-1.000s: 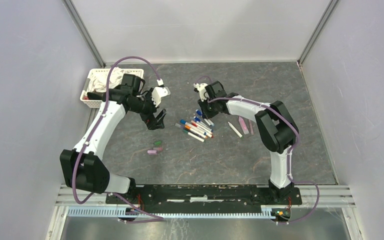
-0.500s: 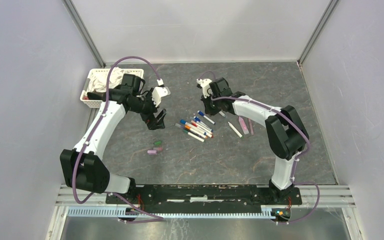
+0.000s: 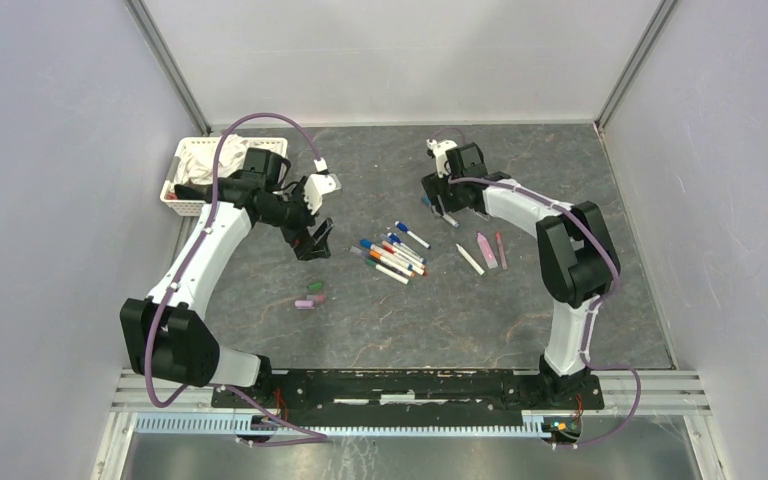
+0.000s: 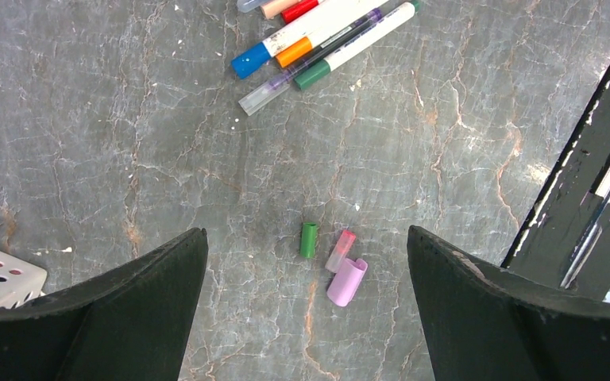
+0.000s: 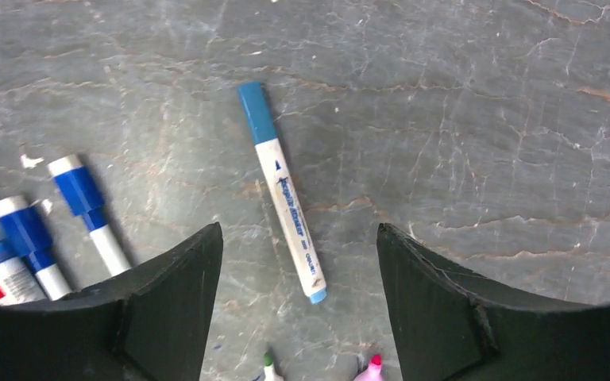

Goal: Open the pen caps

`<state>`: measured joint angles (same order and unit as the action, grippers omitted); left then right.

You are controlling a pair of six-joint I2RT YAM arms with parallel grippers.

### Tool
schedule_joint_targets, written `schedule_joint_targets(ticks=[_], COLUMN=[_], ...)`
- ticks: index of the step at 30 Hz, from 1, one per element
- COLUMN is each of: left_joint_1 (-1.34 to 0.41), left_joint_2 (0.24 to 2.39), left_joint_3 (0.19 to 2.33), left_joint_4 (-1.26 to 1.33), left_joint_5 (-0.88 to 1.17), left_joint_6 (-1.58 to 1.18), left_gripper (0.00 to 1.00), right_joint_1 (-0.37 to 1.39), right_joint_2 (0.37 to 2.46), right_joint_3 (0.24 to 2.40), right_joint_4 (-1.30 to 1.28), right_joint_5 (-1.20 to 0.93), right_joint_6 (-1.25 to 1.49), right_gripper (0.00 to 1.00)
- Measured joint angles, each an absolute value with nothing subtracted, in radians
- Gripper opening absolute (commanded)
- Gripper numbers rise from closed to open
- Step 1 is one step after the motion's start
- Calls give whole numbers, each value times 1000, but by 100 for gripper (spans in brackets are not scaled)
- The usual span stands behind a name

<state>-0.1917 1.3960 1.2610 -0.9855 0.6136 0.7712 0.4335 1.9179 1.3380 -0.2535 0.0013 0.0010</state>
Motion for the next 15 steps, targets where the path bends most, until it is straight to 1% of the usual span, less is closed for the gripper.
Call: schedule_joint_targets(ticks=[2,6,8,13,15], left_joint_1=[-192,-192,-192,-192,-192], left_joint_2=[1396,1396,1396,1396,1394], left_joint_3=[1259,1259,1258,1257,1256], left_joint_4=[-985,-985,-985,-984,-980], left_joint_5=[614,613,612,608,602], left_joint_6=[771,771,771,771,771], left_gripper=[100,100,100,100,100], right_joint_1=[418,415,417,417,417], right_joint_2=[1956,2060,2091,2095,2087], right_joint_3=[1372,1475,1492,1449,1432], right_joint_4=[-256,-273,-275,-264,-245], right_joint_5=[7,9,-1,-44,-56], right_joint_6=[-10,-33,-39,-41,-39], right_gripper=[76,71,68,49,40])
